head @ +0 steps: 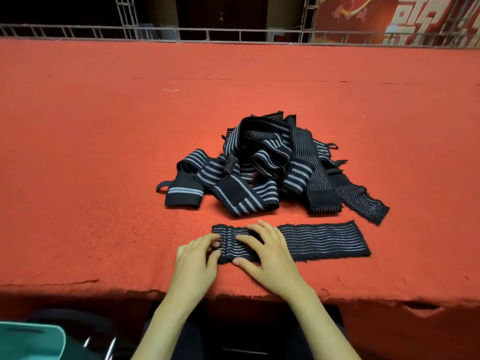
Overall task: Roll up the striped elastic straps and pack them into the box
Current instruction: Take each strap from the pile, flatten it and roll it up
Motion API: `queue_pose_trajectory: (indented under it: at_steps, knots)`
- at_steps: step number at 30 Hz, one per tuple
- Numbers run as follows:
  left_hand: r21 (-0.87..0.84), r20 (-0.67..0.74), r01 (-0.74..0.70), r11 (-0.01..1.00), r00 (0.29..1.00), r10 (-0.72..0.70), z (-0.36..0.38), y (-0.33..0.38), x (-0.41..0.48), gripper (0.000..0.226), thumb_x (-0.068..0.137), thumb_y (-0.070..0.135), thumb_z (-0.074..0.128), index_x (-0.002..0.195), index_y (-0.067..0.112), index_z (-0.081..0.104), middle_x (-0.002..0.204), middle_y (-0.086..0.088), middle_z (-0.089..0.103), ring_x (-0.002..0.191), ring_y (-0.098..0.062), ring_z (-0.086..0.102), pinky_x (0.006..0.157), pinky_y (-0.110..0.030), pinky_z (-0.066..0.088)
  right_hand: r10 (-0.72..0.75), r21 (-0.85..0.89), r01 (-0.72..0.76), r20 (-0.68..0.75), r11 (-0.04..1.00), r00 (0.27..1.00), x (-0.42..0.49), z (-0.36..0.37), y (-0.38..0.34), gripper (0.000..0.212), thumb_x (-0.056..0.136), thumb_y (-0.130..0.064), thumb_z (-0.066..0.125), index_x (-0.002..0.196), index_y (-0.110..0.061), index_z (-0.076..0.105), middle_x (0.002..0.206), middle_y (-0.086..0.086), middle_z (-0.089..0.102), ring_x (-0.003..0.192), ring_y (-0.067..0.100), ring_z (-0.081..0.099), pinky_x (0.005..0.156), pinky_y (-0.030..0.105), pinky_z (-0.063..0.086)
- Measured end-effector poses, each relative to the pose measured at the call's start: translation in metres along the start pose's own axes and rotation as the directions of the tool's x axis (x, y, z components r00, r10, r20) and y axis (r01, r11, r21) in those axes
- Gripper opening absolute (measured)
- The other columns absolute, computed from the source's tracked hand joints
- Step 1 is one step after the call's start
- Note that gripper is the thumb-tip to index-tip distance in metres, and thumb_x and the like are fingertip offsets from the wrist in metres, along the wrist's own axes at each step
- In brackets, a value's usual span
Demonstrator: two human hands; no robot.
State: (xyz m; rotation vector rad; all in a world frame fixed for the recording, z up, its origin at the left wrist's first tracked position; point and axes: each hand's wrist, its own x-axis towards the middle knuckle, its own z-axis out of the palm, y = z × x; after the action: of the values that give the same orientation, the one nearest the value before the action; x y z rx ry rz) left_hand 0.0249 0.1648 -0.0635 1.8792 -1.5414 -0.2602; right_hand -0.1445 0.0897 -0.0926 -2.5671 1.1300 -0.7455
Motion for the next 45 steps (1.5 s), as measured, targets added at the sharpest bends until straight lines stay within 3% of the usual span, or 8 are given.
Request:
queue_pose_trajectory:
  at_steps: [4, 9, 17, 23, 27, 35, 40, 45]
  knots:
    - [-0.210, 0.153, 0.122, 0.970, 0.984, -0.091, -0.014, -0.004, -0.002, 0.052, 0.078, -0.001, 0.069, 0.120, 0.026, 0.054, 0.100, 0.017, 0.066, 0.094, 0.010, 0.058, 0.092, -0.006, 0.037, -0.147, -0.069, 0.148, 0.015, 0.987, 0.989, 0.000, 0.001, -0.003, 0.037, 0.091, -0.052, 0.045, 0.124, -0.038, 0.052, 0.142, -0.004, 0.040, 0.141, 0.018, 0.021, 0.117, 0.048, 0.005]
    - [-0.282, 0.122, 0.181, 0.942, 0.981, -0.152, -0.011, -0.001, 0.000, 0.049, 0.072, -0.004, 0.074, 0.111, 0.021, 0.059, 0.094, 0.012, 0.068, 0.087, 0.009, 0.059, 0.077, 0.003, 0.036, -0.044, -0.144, 0.035, -0.058, 0.989, 0.997, 0.000, 0.005, -0.007, 0.030, 0.091, -0.057, 0.042, 0.097, -0.034, 0.059, 0.132, -0.005, 0.048, 0.136, 0.022, 0.029, 0.114, 0.060, 0.012]
    - [-0.378, 0.106, 0.255, 0.890, 0.967, -0.232, -0.006, -0.002, 0.006, 0.026, 0.078, -0.003, 0.070, 0.096, 0.016, 0.065, 0.091, 0.003, 0.068, 0.080, -0.011, 0.063, 0.066, -0.012, 0.050, -0.010, -0.129, -0.002, -0.088, 0.992, 0.996, -0.001, 0.010, -0.003, 0.027, 0.090, -0.054, 0.043, 0.094, -0.032, 0.058, 0.131, -0.004, 0.050, 0.136, 0.022, 0.030, 0.115, 0.056, 0.013]
    - [-0.188, 0.076, 0.328, 0.926, 0.945, -0.319, 0.004, 0.002, 0.015, 0.029, 0.075, 0.017, 0.075, 0.096, 0.020, 0.055, 0.096, 0.003, 0.061, 0.079, -0.013, 0.055, 0.072, -0.023, 0.038, -0.007, -0.096, 0.000, -0.074, 0.995, 0.997, -0.001, 0.008, -0.002, 0.030, 0.089, -0.055, 0.042, 0.097, -0.031, 0.059, 0.134, -0.004, 0.047, 0.138, 0.020, 0.026, 0.116, 0.051, 0.007]
    - [-0.116, 0.067, 0.303, 0.946, 0.952, -0.297, 0.005, 0.015, 0.017, 0.025, 0.079, 0.020, 0.067, 0.096, 0.021, 0.049, 0.074, 0.006, 0.062, 0.079, -0.020, 0.060, 0.068, -0.032, 0.039, 0.015, -0.074, -0.018, -0.039, 0.997, 0.999, -0.001, 0.006, -0.004, 0.033, 0.089, -0.056, 0.041, 0.101, -0.031, 0.059, 0.136, -0.005, 0.045, 0.139, 0.018, 0.022, 0.117, 0.049, 0.006]
    - [-0.327, -0.111, 0.337, 0.883, 0.914, -0.390, -0.025, -0.013, 0.010, 0.027, 0.071, 0.008, 0.068, 0.089, 0.020, 0.052, 0.069, -0.001, 0.060, 0.069, -0.026, 0.061, 0.070, -0.044, 0.051, -0.022, -0.064, 0.028, 0.098, 0.998, 0.995, 0.012, 0.012, -0.027, 0.051, 0.084, -0.065, 0.036, 0.124, -0.038, 0.054, 0.145, -0.002, 0.035, 0.143, 0.020, 0.010, 0.115, 0.054, -0.005]
    - [-0.104, -0.204, 0.189, 0.977, 0.957, -0.207, -0.034, -0.029, 0.000, 0.030, 0.070, 0.003, 0.069, 0.094, 0.018, 0.060, 0.085, 0.003, 0.054, 0.068, -0.008, 0.049, 0.069, -0.027, 0.038, -0.004, -0.072, 0.016, 0.157, 0.997, 0.988, 0.021, 0.017, -0.036, 0.062, 0.078, -0.071, 0.027, 0.126, -0.041, 0.052, 0.149, -0.003, 0.029, 0.145, 0.020, 0.004, 0.115, 0.057, -0.007]
    - [-0.101, -0.158, 0.037, 0.994, 0.986, -0.053, -0.010, -0.024, -0.001, 0.021, 0.072, 0.011, 0.076, 0.093, 0.014, 0.071, 0.088, 0.005, 0.058, 0.079, -0.011, 0.054, 0.077, -0.017, 0.038, 0.043, -0.110, -0.024, 0.174, 0.994, 0.984, 0.017, 0.010, -0.027, 0.066, 0.074, -0.075, 0.024, 0.126, -0.043, 0.051, 0.151, -0.007, 0.025, 0.145, 0.017, 0.000, 0.114, 0.054, -0.009]
